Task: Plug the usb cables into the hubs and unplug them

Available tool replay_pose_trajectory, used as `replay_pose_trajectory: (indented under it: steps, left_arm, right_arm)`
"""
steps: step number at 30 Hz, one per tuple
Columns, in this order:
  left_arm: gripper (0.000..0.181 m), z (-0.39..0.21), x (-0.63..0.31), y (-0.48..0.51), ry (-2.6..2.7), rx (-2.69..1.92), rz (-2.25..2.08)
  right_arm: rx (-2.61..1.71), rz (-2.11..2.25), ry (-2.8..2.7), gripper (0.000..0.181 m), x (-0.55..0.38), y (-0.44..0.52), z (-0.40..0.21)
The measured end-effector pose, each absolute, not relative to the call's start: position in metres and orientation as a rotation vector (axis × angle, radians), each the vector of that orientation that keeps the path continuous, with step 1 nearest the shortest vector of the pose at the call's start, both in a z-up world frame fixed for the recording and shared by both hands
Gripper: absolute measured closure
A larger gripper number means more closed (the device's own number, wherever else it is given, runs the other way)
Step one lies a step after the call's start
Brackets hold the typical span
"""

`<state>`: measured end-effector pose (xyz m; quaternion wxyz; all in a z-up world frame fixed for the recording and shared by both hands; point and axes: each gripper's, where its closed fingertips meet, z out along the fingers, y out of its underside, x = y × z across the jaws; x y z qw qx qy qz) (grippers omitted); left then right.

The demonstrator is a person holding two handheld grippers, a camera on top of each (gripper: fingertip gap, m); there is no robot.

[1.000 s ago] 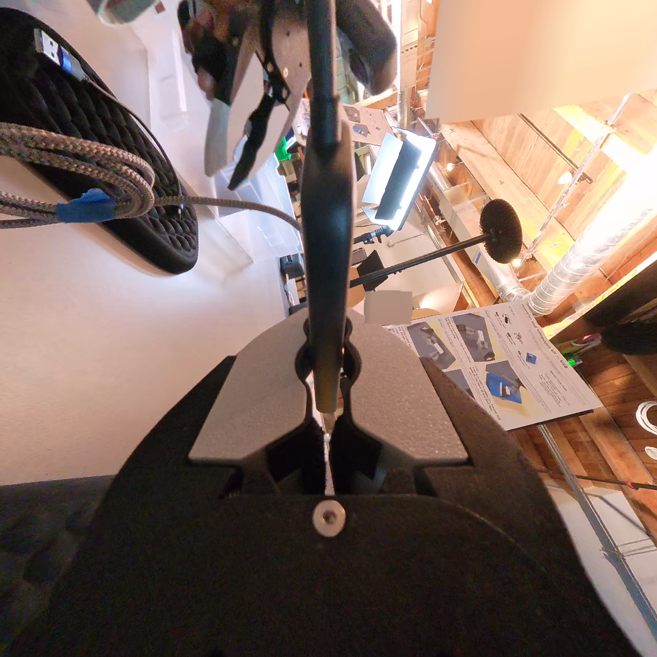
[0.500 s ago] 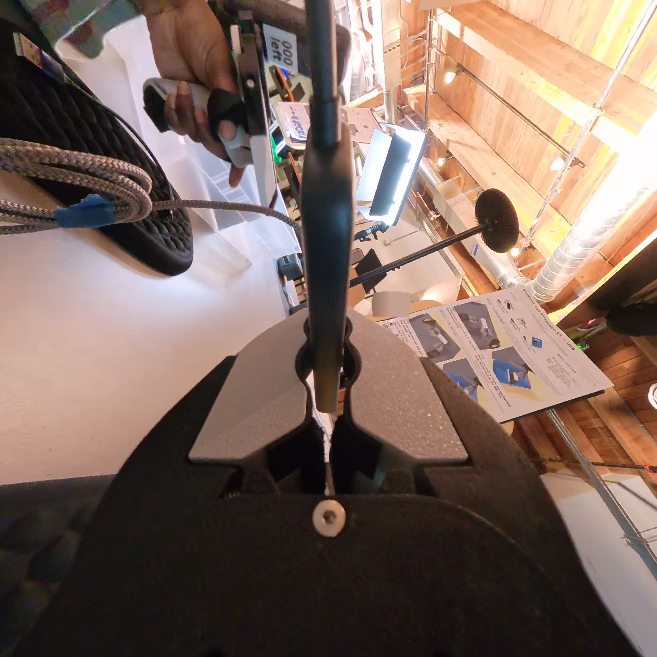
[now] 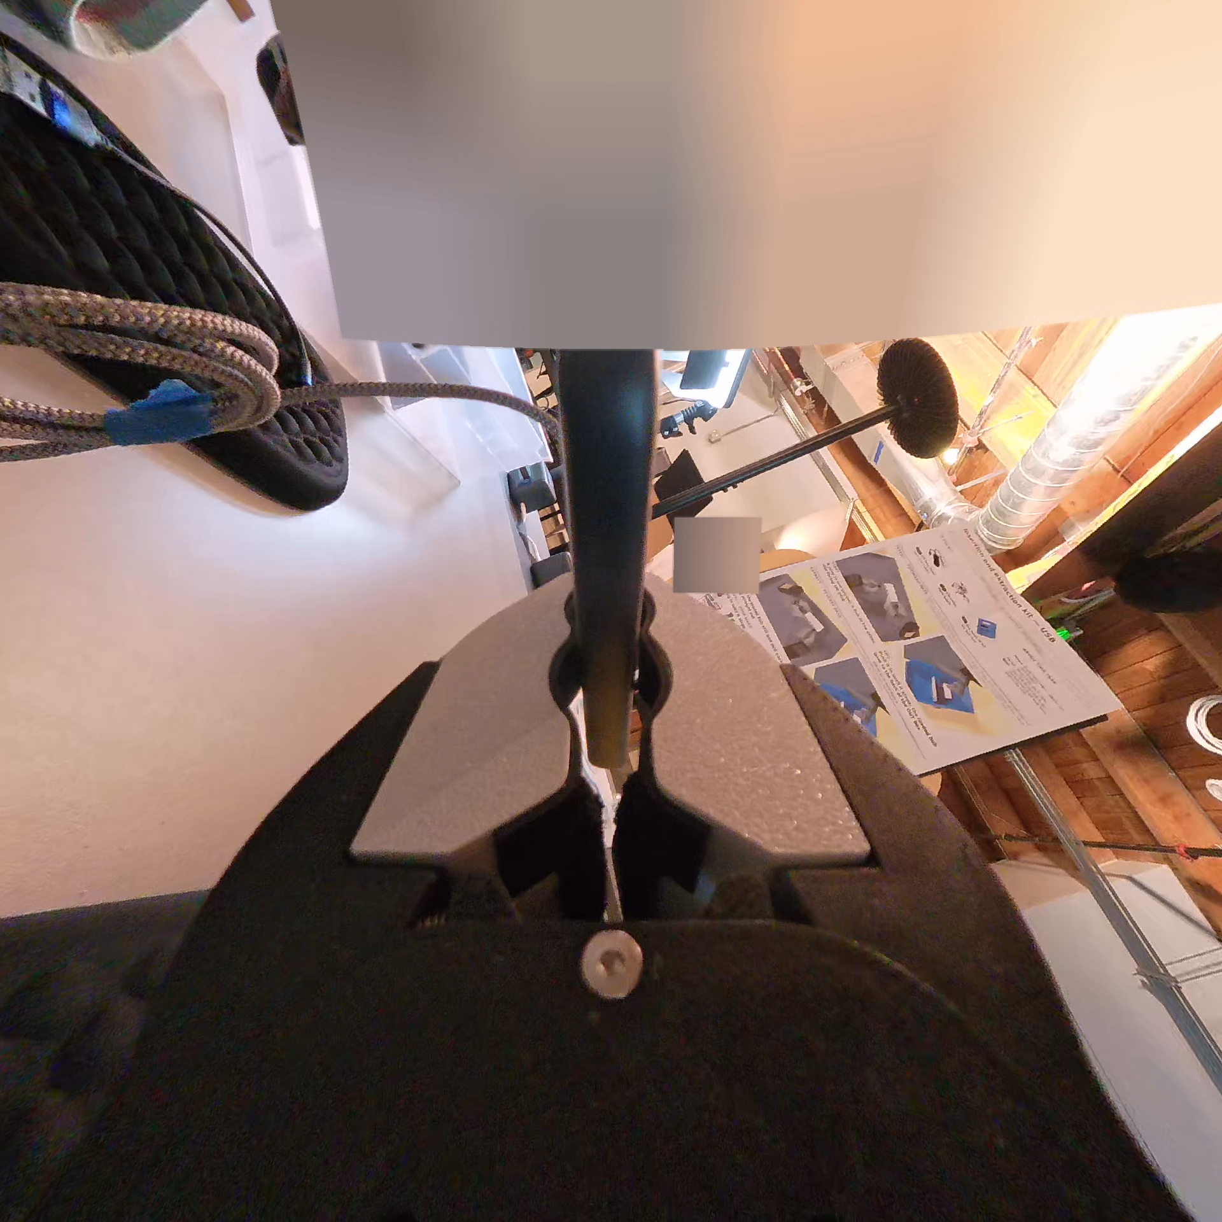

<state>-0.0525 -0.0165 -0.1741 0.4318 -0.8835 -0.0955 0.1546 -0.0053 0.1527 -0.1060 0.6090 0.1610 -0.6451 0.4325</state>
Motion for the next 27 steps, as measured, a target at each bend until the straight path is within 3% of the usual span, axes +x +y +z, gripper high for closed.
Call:
replay_pose_trajectory:
  steps: [10,14,23,27]
  left_arm:
    - [0.145,-0.179,-0.045,-0.017,-0.252,-2.168,0.285]
    - [0.163,-0.187,-0.064,-0.024,-0.301,-2.186,0.37]
    - [0.165,-0.221,-0.062,-0.033,-0.267,-2.427,0.402]
    - [0.175,-0.229,-0.065,-0.03,-0.403,-2.416,0.335]
  right_arm:
    - [0.351,1.036,-1.477,0.17,-0.004,0.156,-0.105]
    - [0.343,1.07,-1.468,0.169,-0.003,0.157,-0.104]
    - [0.344,1.082,-1.477,0.17,-0.004,0.155,-0.107]
    - [0.346,1.087,-1.485,0.17,-0.004,0.154,-0.109]
